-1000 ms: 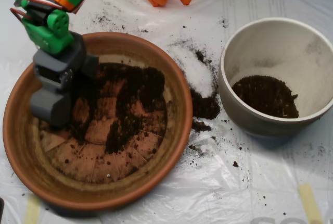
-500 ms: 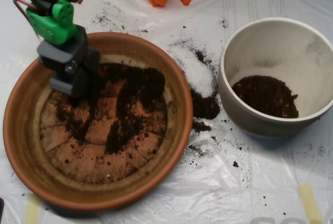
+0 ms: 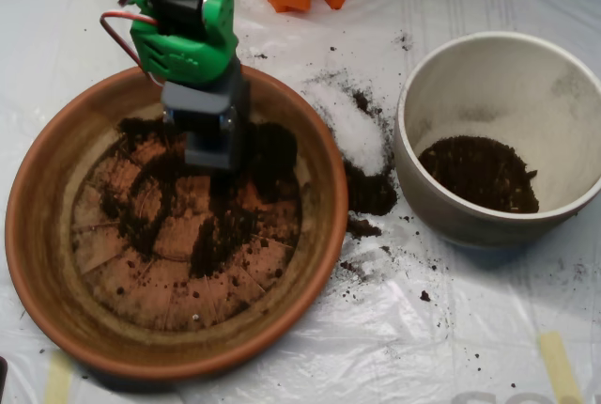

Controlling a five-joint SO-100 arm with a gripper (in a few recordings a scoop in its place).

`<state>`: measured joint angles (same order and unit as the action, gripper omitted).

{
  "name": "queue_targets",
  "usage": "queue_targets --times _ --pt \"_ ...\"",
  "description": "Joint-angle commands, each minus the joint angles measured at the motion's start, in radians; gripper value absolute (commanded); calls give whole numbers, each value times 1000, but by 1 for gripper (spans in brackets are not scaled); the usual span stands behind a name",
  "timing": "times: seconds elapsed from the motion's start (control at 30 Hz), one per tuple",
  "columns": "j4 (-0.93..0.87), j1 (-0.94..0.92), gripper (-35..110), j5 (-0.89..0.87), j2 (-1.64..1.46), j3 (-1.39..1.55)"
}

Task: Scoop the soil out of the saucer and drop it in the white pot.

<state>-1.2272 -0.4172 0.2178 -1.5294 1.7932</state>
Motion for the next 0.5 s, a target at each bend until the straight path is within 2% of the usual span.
queue_targets --times 0.0,0.13,0.47 --pt "-92 63 -1 -12 -104 -186" --pt "-196 146 -1 -31 -117 -339" --pt "-322 425 -1 -58 -238 -577"
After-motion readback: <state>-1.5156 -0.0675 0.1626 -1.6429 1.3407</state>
